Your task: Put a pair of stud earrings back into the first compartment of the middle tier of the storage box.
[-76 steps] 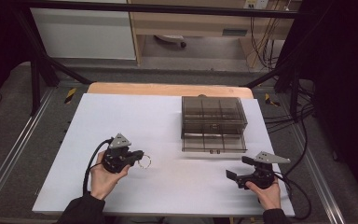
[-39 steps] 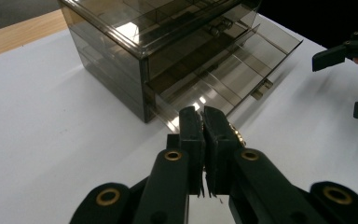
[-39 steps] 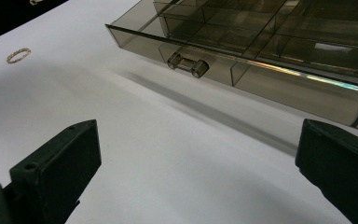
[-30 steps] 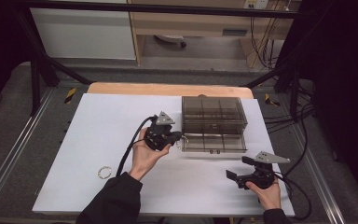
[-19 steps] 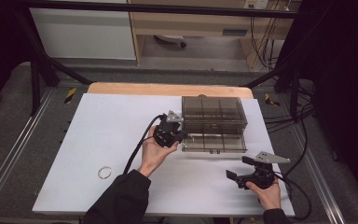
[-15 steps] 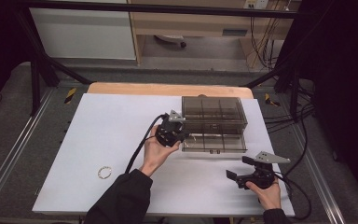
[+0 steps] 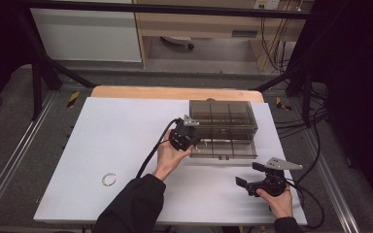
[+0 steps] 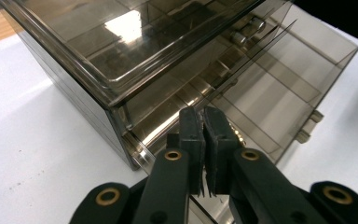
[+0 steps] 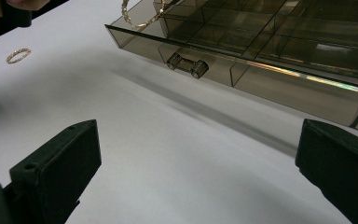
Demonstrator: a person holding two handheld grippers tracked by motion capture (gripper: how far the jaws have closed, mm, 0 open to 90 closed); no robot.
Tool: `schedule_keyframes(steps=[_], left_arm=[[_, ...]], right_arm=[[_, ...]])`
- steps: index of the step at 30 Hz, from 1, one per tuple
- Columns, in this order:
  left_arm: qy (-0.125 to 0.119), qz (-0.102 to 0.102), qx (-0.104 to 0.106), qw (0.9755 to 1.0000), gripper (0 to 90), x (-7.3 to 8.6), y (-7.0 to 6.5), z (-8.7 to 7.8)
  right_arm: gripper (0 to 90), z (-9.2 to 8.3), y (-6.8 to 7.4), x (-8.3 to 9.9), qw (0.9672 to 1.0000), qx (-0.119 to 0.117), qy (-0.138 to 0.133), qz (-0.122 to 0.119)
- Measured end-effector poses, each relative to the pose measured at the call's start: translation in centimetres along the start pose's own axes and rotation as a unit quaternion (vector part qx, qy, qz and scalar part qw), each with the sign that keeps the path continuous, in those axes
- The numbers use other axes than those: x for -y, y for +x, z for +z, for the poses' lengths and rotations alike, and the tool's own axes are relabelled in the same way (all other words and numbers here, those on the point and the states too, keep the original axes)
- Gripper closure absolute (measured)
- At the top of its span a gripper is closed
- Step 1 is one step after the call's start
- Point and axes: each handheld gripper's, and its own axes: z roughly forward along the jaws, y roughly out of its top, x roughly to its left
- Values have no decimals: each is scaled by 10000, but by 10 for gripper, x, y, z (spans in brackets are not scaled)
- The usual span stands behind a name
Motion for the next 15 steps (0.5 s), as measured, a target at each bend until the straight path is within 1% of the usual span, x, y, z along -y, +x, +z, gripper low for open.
schedule_keyframes(steps=[2, 7, 13, 14, 15], left_arm=[[4, 36, 16, 10000, 864, 1, -1, 3], [122, 118, -17, 9999, 861, 3, -2, 8], [171, 158, 47, 9997, 853, 3, -3, 11], [165, 161, 35, 9997, 844, 3, -4, 10], [143, 161, 37, 9998, 804, 3, -4, 9]], right_arm=[[6, 0, 0, 0, 10000, -4, 3, 0], [6, 0, 0, 0, 10000, -8, 1, -7], [6, 0, 0, 0, 10000, -6, 3, 0], [6, 0, 0, 0, 10000, -9, -1, 7], [6, 0, 0, 0, 10000, -14, -1, 14]])
